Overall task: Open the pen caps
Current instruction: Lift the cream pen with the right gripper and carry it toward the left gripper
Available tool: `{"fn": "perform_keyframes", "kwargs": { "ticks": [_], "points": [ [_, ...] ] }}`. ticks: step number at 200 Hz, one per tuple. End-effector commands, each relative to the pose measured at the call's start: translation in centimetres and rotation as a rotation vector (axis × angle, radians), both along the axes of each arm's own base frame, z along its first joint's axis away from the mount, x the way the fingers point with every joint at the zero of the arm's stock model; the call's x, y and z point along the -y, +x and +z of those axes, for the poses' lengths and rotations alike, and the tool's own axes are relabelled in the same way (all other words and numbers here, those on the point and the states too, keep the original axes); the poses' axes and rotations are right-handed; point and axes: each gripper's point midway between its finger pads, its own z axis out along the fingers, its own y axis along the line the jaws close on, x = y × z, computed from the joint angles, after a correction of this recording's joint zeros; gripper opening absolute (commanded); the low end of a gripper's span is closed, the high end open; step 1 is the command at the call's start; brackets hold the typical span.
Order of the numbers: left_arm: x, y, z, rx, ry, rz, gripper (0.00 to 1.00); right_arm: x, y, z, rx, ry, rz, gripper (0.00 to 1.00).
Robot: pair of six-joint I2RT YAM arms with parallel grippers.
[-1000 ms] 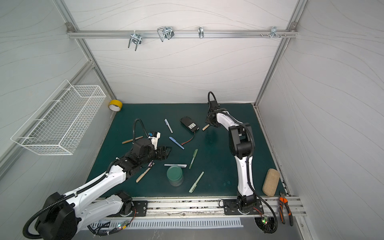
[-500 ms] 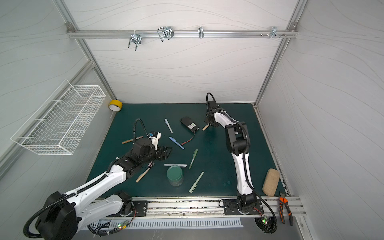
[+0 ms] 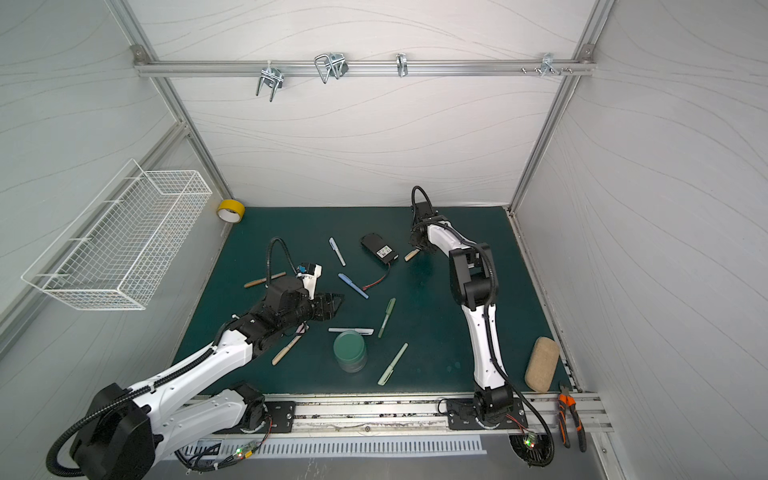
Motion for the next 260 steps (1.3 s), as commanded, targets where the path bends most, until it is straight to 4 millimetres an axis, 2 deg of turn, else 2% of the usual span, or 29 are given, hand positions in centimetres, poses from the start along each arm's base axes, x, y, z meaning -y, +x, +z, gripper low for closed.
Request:
{"fn": "perform_keyframes", "kwargs": {
  "ticks": [1, 44, 67, 99, 132, 172, 203, 220, 238, 247, 260],
  "points": [
    [0.7, 1.0, 2.5, 0.062, -0.018, -0.008, 0.74, 0.7, -1.2, -2.0, -0.06, -0.074, 0.009, 0.25],
    [0.5, 0.9, 2.6, 0.068, -0.02, -0.002, 0.73, 0.5, -1.6, -2.2, -0.049, -0.075, 0.048, 0.15],
    [0.6, 0.8, 2.8, 0.068, -0.028, -0.006, 0.73, 0.2, -1.3, -1.0, -0.013, -0.069, 0.078, 0.08],
    [0.5, 0.8, 2.8, 0.074, -0.03, 0.0, 0.73, -1.0, -1.6, 3.0, 0.077, -0.077, 0.165, 0.06],
    [0.6, 0.7, 3.0, 0.078, -0.04, -0.004, 0.72, -2.8, -3.4, 8.3, 0.233, -0.101, 0.312, 0.06],
    [0.6, 0.4, 3.8, 0.117, -0.06, -0.016, 0.7, -6.3, -8.2, 13.9, 0.421, -0.166, 0.528, 0.06],
    [0.5, 0.3, 4.9, 0.151, -0.078, -0.015, 0.7, -9.1, -13.8, 17.6, 0.582, -0.167, 0.715, 0.06],
    [0.4, 0.4, 6.3, 0.18, -0.109, 0.0, 0.7, -10.2, -17.3, 20.1, 0.7, -0.16, 0.823, 0.06],
    [0.3, 0.6, 8.5, 0.211, -0.152, 0.025, 0.7, -11.1, -21.3, 21.8, 0.854, -0.207, 0.969, 0.03],
    [0.3, 0.7, 9.8, 0.216, -0.172, 0.036, 0.7, -11.6, -23.3, 22.6, 0.935, -0.242, 1.047, 0.03],
    [0.5, 0.8, 11.8, 0.225, -0.208, 0.036, 0.7, -12.5, -26.4, 22.6, 1.039, -0.27, 1.183, 0.03]
  ]
}}
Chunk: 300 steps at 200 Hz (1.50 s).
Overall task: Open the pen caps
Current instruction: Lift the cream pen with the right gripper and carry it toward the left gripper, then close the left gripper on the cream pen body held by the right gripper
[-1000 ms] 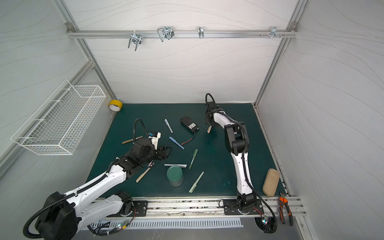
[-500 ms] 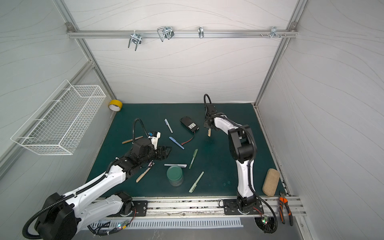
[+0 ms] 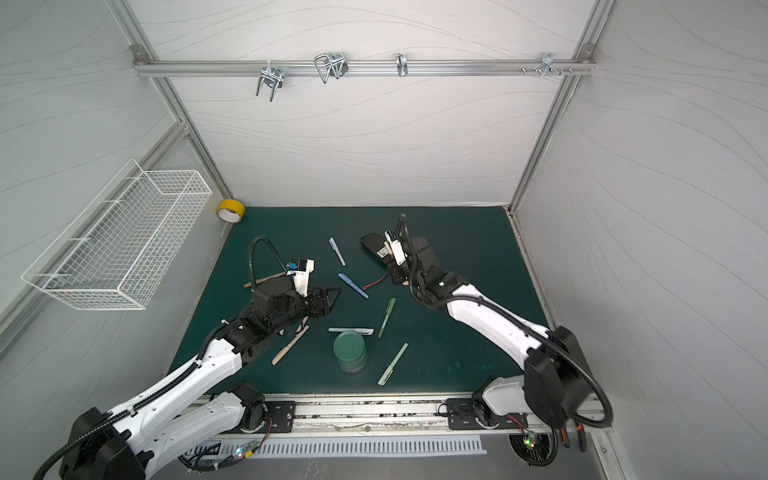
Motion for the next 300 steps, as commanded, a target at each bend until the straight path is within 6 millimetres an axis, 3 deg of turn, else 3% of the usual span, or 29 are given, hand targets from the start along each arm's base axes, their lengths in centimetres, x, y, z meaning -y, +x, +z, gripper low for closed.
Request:
{"fn": "perform_keyframes", "kwargs": {
  "ticks": [1, 30, 57, 86, 111, 129, 177, 241, 300],
  "points": [
    [0.6, 0.9, 6.6, 0.1, -0.112, 0.017, 0.7, -2.2, -4.2, 2.8, 0.301, -0.059, 0.261, 0.03],
    [1.4, 0.9, 10.1, 0.137, -0.142, -0.023, 0.7, -3.3, -8.9, 0.9, 0.544, -0.227, 0.488, 0.02],
    [2.3, -0.1, 9.8, 0.146, -0.15, -0.099, 0.7, -3.7, -11.8, -1.6, 0.759, -0.37, 0.649, 0.01],
    [4.1, -1.6, 8.1, 0.148, -0.196, -0.221, 0.68, -3.0, -11.3, -1.6, 0.788, -0.428, 0.602, 0.0],
    [6.9, -3.7, 7.6, 0.17, -0.187, -0.374, 0.67, -2.8, -11.0, -1.5, 0.77, -0.415, 0.574, 0.01],
    [8.0, -4.2, 7.3, 0.172, -0.176, -0.433, 0.61, -2.9, -11.2, -1.6, 0.747, -0.386, 0.578, 0.01],
    [8.7, -4.1, 6.2, 0.151, -0.129, -0.455, 0.48, -2.4, -11.3, -1.0, 0.775, -0.354, 0.543, 0.01],
    [9.1, -3.9, 5.2, 0.122, -0.08, -0.459, 0.49, -2.1, -11.2, -0.8, 0.785, -0.35, 0.521, 0.0],
    [9.7, -4.0, 4.7, 0.105, -0.072, -0.483, 0.4, -2.5, -11.7, -0.9, 0.789, -0.343, 0.55, 0.0]
  ]
}}
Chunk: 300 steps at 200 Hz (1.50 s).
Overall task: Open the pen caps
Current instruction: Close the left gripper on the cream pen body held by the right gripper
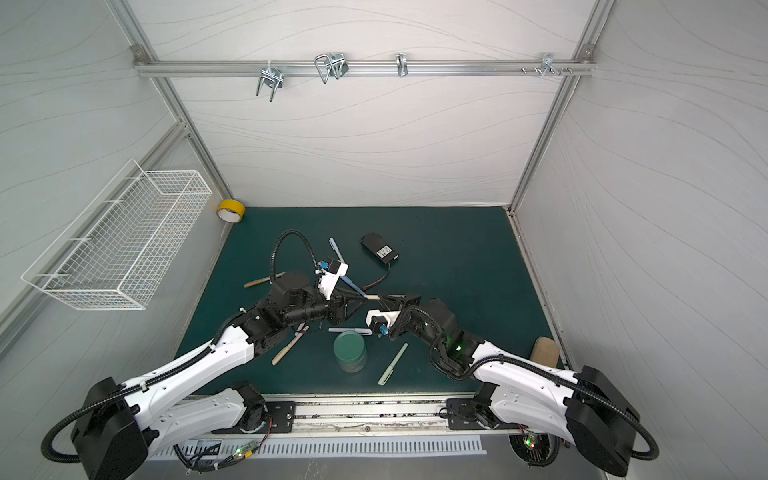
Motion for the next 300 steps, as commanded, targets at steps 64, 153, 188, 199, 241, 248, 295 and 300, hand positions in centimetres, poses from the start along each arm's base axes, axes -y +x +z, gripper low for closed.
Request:
{"fn": "perform_keyframes", "kwargs": {
  "ticks": [64, 153, 188, 199, 241, 248, 295, 300],
  "points": [
    [1.2, 0.3, 2.7, 0.063, -0.039, -0.038, 0.33, -1.0, -1.2, 0.7, 0.05, 0.003, 0.056, 0.0],
    [1.5, 0.2, 2.4, 0.05, -0.028, -0.055, 0.28, -1.6, -1.3, 0.3, 0.057, -0.023, 0.064, 0.0],
    [1.6, 0.2, 2.1, 0.042, -0.018, -0.06, 0.27, -1.6, -1.3, 0.4, 0.06, -0.02, 0.059, 0.0],
    [1.6, 0.2, 2.1, 0.042, -0.015, -0.061, 0.27, -1.6, -1.2, 0.6, 0.062, -0.016, 0.054, 0.0],
    [1.9, 0.2, 1.8, 0.034, -0.009, -0.071, 0.16, -1.5, -1.2, 0.6, 0.064, -0.016, 0.053, 0.0],
    [1.9, 0.2, 1.8, 0.034, -0.01, -0.072, 0.12, -1.5, -1.2, 0.7, 0.064, -0.014, 0.052, 0.0],
    [2.0, 0.2, 1.9, 0.03, -0.016, -0.074, 0.03, -1.3, -1.0, 1.1, 0.06, 0.004, 0.033, 0.11],
    [2.0, 0.2, 1.9, 0.028, -0.017, -0.073, 0.02, -1.3, -0.9, 1.2, 0.061, 0.009, 0.03, 0.15]
  ]
}}
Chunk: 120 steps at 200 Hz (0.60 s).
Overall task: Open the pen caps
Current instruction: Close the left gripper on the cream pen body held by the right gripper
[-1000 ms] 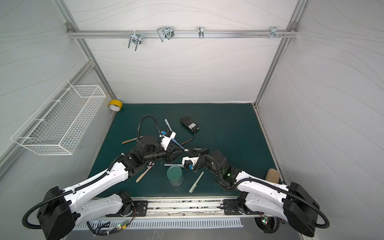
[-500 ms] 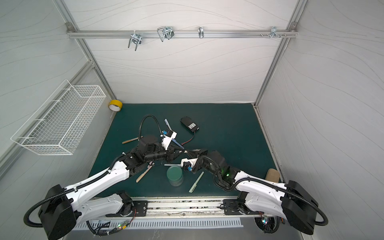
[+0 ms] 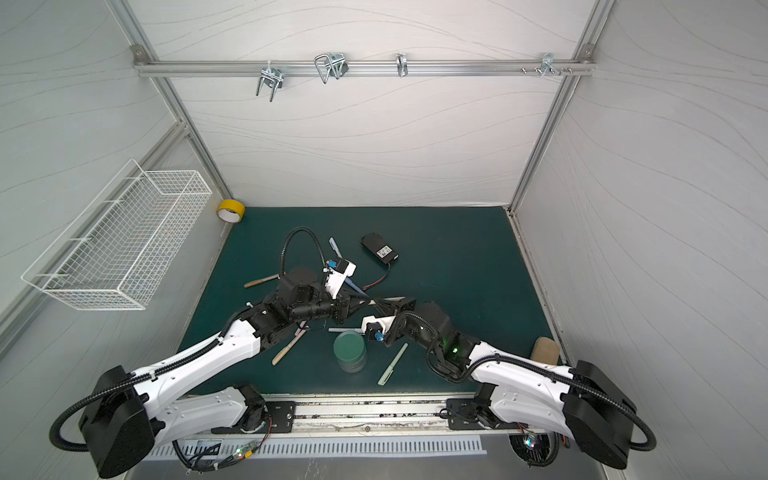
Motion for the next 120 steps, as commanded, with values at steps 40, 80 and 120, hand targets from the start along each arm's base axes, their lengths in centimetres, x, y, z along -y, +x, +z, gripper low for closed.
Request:
{"fn": "perform_keyframes", "kwargs": {
  "ticks": [40, 80, 120],
  "points": [
    [0.1, 0.9, 2.7, 0.057, -0.054, 0.045, 0.0, -0.2, 0.1, 2.3, 0.028, 0.082, -0.014, 0.52],
    [-2.0, 2.3, 4.2, 0.158, -0.091, 0.192, 0.0, 0.2, -1.4, 5.7, -0.1, 0.264, 0.022, 0.57],
    [-4.1, 3.1, 6.7, 0.255, -0.171, 0.323, 0.0, 3.3, 0.6, 9.4, -0.783, 0.711, -0.286, 0.56]
  ]
}}
